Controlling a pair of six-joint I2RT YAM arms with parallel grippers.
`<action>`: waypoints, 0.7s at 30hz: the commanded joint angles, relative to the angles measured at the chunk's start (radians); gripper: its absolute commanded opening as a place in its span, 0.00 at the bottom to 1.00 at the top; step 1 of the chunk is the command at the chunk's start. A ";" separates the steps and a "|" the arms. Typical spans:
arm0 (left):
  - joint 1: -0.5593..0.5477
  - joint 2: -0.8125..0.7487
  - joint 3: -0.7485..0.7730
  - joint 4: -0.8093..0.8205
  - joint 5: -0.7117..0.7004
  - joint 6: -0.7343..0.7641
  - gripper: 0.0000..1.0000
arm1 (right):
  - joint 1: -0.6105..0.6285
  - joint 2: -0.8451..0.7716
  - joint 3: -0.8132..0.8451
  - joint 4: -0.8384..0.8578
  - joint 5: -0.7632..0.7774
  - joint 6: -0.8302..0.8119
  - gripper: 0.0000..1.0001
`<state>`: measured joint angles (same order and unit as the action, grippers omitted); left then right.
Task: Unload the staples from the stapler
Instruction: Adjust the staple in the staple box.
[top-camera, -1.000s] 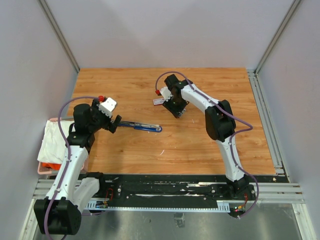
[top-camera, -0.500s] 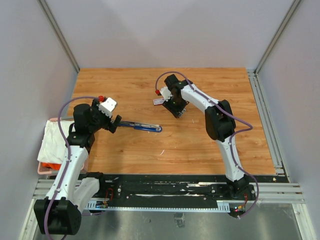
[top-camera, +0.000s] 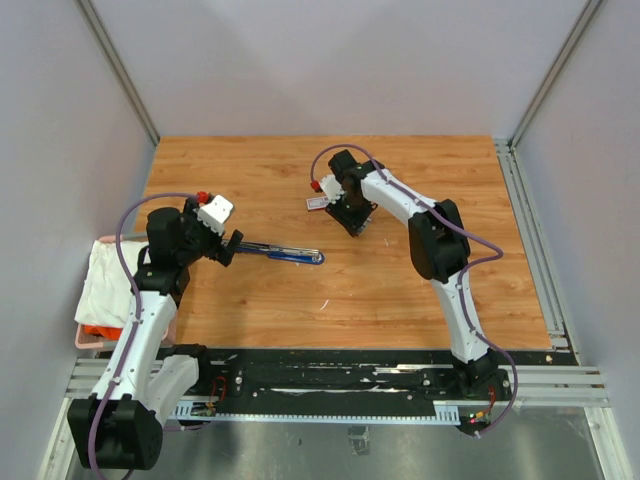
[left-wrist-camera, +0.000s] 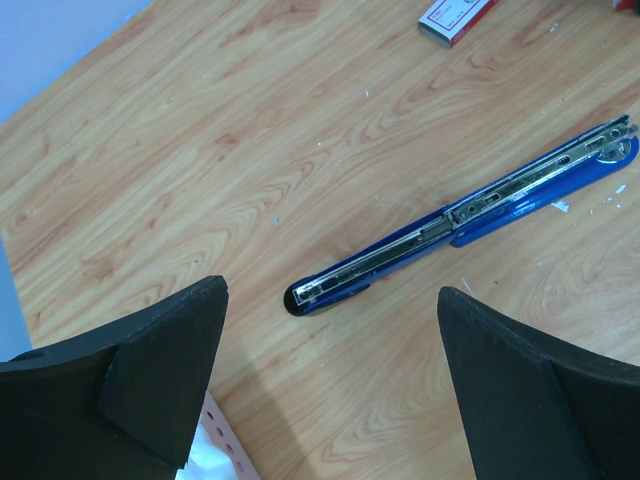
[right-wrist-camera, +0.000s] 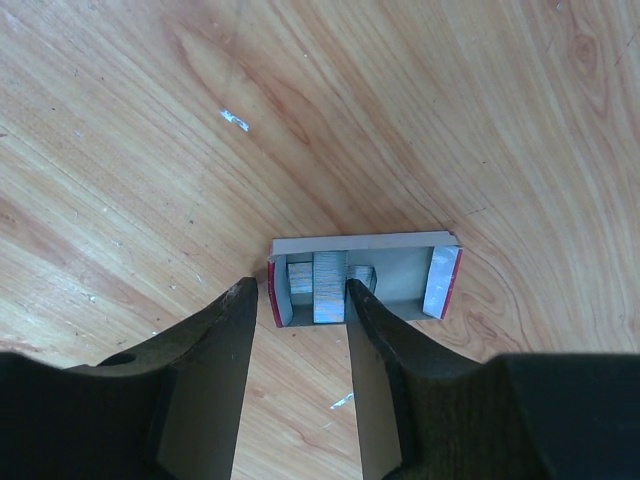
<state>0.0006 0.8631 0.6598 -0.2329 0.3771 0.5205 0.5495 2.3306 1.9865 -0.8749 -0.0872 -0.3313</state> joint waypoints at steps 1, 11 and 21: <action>0.007 -0.001 -0.008 0.027 0.009 0.016 0.98 | 0.010 0.024 -0.005 -0.007 -0.004 0.016 0.42; 0.007 0.001 -0.006 0.026 0.009 0.015 0.98 | 0.010 0.023 -0.005 -0.007 -0.011 0.016 0.32; 0.007 0.005 -0.006 0.028 0.011 0.015 0.98 | 0.011 0.020 0.000 -0.010 -0.013 0.017 0.29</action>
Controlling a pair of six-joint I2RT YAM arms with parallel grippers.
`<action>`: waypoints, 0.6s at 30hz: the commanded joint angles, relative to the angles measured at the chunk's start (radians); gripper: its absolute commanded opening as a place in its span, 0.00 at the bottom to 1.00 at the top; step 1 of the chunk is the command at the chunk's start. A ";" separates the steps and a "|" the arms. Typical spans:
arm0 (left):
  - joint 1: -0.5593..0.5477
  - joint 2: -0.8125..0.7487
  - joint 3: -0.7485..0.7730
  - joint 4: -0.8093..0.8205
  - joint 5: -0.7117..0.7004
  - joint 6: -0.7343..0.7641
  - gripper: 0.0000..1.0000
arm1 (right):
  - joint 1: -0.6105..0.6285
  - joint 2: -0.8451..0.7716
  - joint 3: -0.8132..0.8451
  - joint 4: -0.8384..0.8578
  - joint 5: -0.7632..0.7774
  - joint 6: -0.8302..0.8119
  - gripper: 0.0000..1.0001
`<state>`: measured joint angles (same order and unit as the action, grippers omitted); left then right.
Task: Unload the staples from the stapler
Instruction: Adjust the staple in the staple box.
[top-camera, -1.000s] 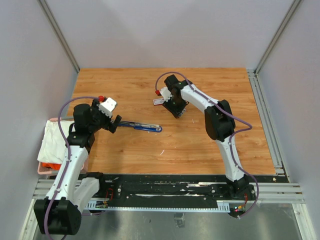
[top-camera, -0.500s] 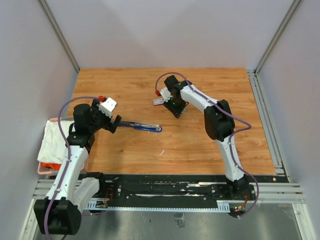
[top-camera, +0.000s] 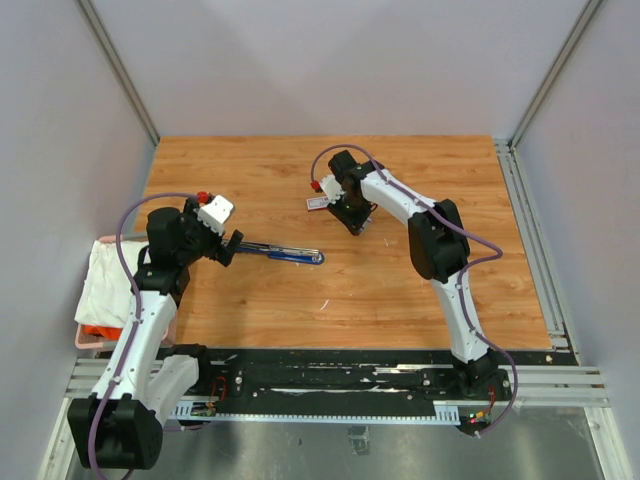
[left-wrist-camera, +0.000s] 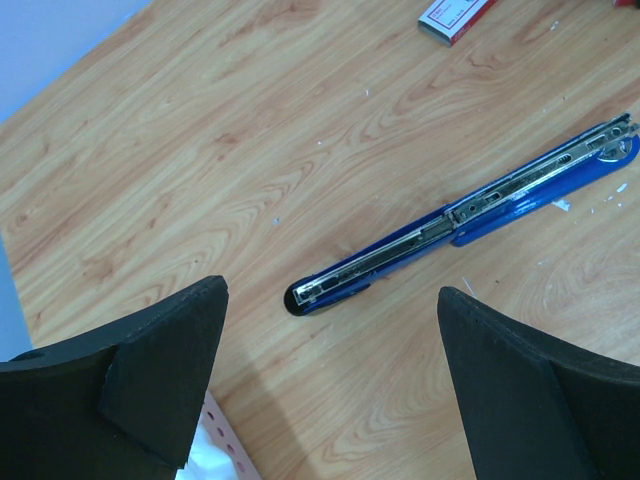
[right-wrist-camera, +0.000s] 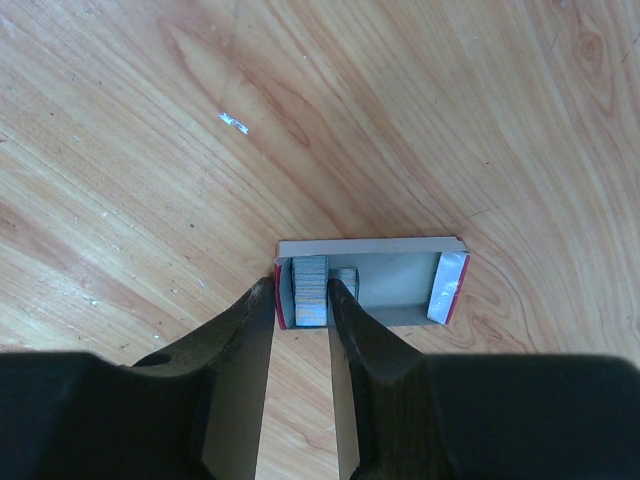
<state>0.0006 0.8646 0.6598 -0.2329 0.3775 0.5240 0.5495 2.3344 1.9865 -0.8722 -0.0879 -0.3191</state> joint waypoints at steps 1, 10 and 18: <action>0.007 0.004 -0.006 0.027 0.011 0.011 0.98 | 0.011 0.015 -0.001 -0.014 -0.012 0.005 0.29; 0.007 0.007 -0.006 0.029 0.011 0.011 0.98 | 0.011 -0.036 0.020 -0.034 0.015 0.000 0.36; 0.007 0.008 -0.007 0.029 0.010 0.011 0.98 | 0.011 -0.106 0.034 -0.063 -0.007 -0.004 0.39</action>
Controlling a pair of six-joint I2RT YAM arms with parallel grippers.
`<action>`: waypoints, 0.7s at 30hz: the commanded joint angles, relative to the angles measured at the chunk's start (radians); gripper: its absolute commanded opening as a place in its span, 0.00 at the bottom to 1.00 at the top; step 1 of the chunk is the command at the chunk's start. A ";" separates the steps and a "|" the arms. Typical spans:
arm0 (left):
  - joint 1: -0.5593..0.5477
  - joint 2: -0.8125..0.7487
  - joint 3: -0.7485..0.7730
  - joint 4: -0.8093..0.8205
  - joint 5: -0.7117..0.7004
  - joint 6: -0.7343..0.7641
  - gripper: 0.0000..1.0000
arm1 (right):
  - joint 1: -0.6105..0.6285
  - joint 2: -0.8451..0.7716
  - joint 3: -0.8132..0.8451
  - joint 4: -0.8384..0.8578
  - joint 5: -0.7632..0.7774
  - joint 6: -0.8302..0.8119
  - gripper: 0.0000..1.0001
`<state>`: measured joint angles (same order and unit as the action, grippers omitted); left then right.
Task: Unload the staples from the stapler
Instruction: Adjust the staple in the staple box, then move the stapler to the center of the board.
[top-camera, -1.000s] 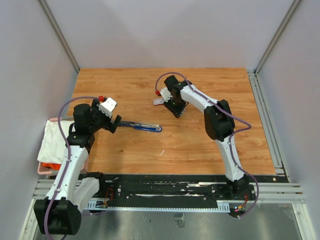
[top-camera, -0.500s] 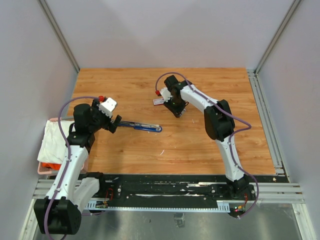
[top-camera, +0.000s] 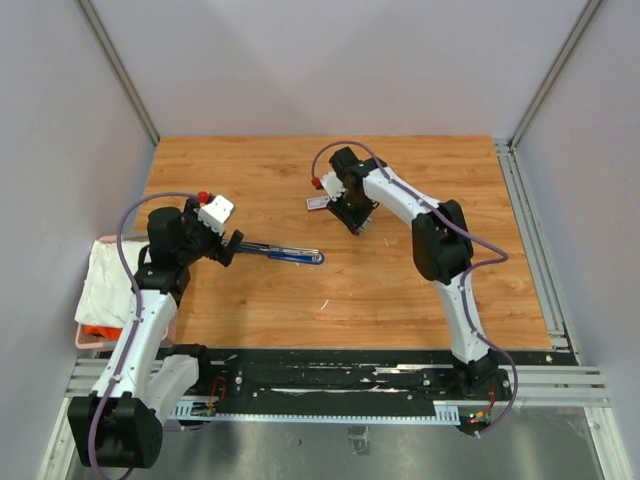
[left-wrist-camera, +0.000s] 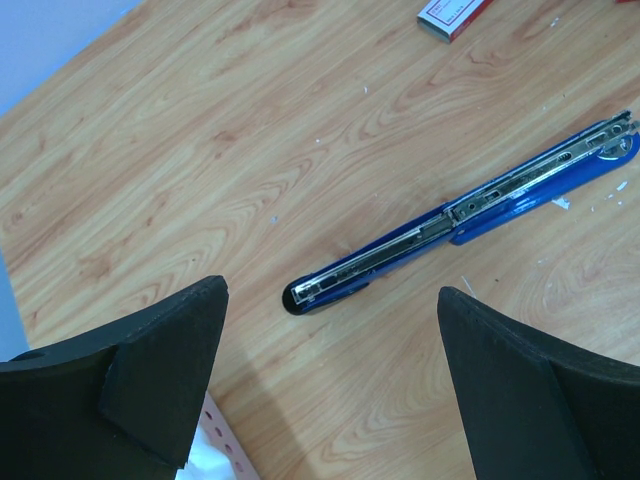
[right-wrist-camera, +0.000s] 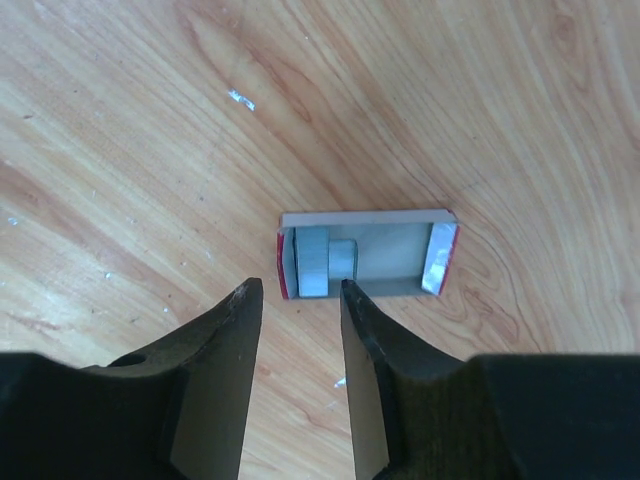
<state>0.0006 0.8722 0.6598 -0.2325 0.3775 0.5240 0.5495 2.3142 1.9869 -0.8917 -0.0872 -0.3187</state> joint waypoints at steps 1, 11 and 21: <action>0.007 0.001 -0.006 0.029 0.009 0.012 0.98 | 0.010 -0.097 0.035 -0.045 0.001 -0.007 0.39; 0.007 0.001 0.022 0.028 0.028 0.008 0.98 | -0.044 -0.221 -0.009 -0.052 0.135 -0.038 0.61; -0.011 0.072 0.133 -0.037 0.113 0.002 0.98 | -0.183 -0.408 -0.230 0.039 0.031 -0.046 0.81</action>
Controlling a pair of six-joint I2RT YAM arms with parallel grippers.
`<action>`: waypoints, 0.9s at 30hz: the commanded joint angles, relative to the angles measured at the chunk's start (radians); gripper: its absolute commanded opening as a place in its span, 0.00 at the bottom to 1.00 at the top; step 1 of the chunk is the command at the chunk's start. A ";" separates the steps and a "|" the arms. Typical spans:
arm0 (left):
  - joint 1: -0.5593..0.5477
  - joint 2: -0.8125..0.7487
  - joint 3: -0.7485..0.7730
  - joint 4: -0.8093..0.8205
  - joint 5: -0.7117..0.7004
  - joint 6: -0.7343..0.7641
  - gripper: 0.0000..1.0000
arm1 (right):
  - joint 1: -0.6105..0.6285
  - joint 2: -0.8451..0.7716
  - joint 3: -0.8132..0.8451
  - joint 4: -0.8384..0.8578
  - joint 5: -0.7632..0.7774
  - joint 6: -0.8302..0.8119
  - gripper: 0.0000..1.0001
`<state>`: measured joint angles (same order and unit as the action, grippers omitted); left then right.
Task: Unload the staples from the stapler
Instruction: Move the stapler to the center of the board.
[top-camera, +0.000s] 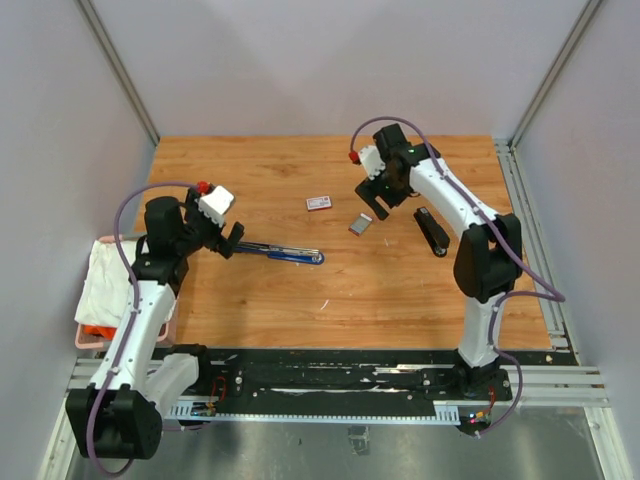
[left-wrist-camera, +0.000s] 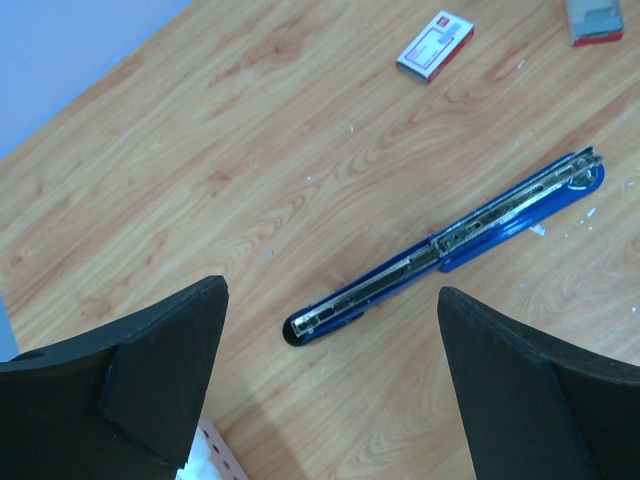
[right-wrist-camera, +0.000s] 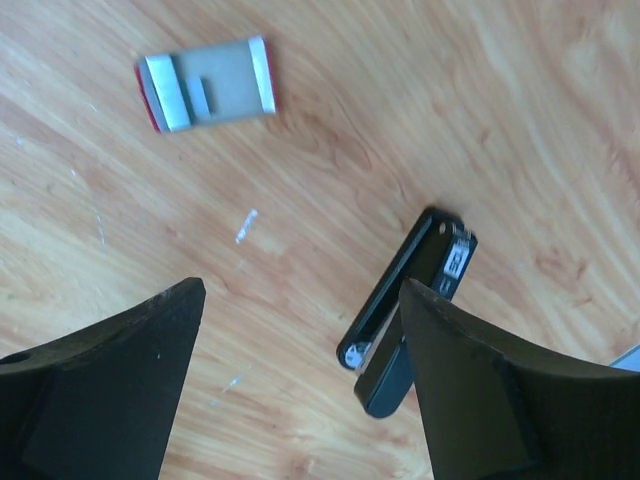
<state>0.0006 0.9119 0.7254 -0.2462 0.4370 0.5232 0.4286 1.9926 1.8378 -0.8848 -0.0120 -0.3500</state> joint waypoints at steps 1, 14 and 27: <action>-0.027 0.047 0.081 -0.032 0.043 0.010 0.98 | -0.077 -0.100 -0.093 0.039 -0.041 -0.017 0.81; -0.290 0.214 0.212 -0.011 -0.065 -0.005 0.98 | -0.327 -0.238 -0.321 0.107 -0.025 -0.030 0.74; -0.495 0.359 0.345 -0.063 -0.109 0.009 0.98 | -0.389 -0.262 -0.478 0.188 -0.095 -0.063 0.67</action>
<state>-0.4614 1.2537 1.0336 -0.2916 0.3473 0.5304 0.0574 1.7302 1.3548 -0.7258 -0.0486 -0.3954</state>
